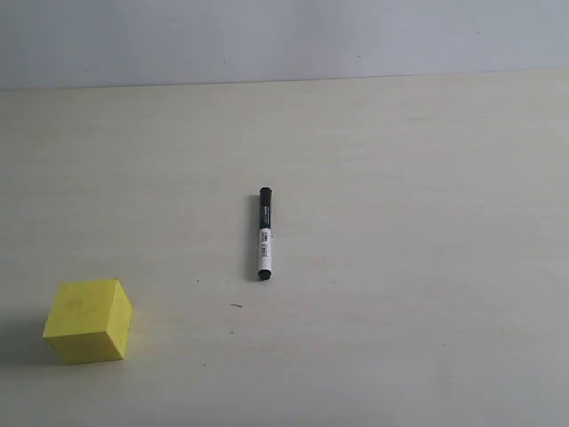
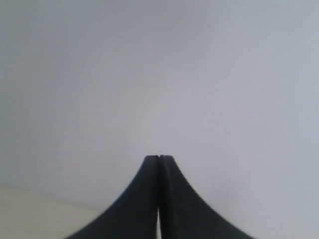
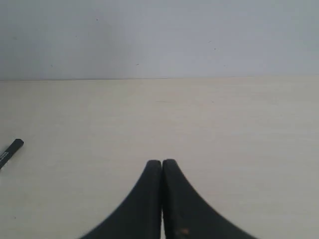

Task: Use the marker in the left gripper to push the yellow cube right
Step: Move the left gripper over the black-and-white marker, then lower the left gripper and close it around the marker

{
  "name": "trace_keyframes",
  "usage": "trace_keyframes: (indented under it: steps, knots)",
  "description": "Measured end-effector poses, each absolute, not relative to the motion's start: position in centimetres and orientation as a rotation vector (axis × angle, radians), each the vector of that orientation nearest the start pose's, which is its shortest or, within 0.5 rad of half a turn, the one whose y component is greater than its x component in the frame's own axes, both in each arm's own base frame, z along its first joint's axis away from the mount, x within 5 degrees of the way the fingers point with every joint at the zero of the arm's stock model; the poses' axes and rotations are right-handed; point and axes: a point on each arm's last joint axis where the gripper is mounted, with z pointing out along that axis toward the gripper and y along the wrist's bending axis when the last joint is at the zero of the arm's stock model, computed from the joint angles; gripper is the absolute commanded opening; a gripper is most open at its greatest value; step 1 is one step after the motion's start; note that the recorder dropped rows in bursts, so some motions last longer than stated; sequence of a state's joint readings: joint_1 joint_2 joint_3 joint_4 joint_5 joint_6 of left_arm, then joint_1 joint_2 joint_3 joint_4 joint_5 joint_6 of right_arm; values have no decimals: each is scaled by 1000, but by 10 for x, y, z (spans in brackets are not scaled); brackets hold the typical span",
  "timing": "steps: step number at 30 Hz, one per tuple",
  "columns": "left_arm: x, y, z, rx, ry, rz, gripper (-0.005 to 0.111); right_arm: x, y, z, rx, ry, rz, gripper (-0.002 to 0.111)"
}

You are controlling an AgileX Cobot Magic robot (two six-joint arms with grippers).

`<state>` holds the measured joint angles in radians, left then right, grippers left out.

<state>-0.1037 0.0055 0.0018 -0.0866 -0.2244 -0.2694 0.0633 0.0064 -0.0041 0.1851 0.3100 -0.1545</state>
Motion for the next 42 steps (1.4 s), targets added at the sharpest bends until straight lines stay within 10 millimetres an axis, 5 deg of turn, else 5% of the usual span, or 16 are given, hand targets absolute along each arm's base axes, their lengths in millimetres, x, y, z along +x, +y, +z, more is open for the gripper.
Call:
trace_keyframes:
  steps: [5,10,13,16,21,24,30,33,42]
  knots:
    - [39,0,259,-227,913,-534,0,54,9,187,-77,1790,111,0]
    - [33,2,324,-225,754,-587,0,54,9,187,-77,1790,111,0]
    - [69,-4,364,-227,932,-560,0,54,9,187,-77,1790,111,0]
    - [129,-16,376,-198,1260,-489,0,54,9,187,-77,1790,111,0]
    - [232,-50,333,-79,1956,-296,0,54,9,187,-77,1790,111,0]
    - [265,-93,302,125,2246,-209,0,54,9,187,-77,1790,111,0]
    - [293,-200,252,599,2618,-61,0,54,9,187,-77,1790,111,0]
    - [304,-237,226,724,2737,-23,1,54,9,187,-77,1790,111,0]
    - [329,-280,175,695,2967,-169,43,54,9,187,-77,1790,111,0]
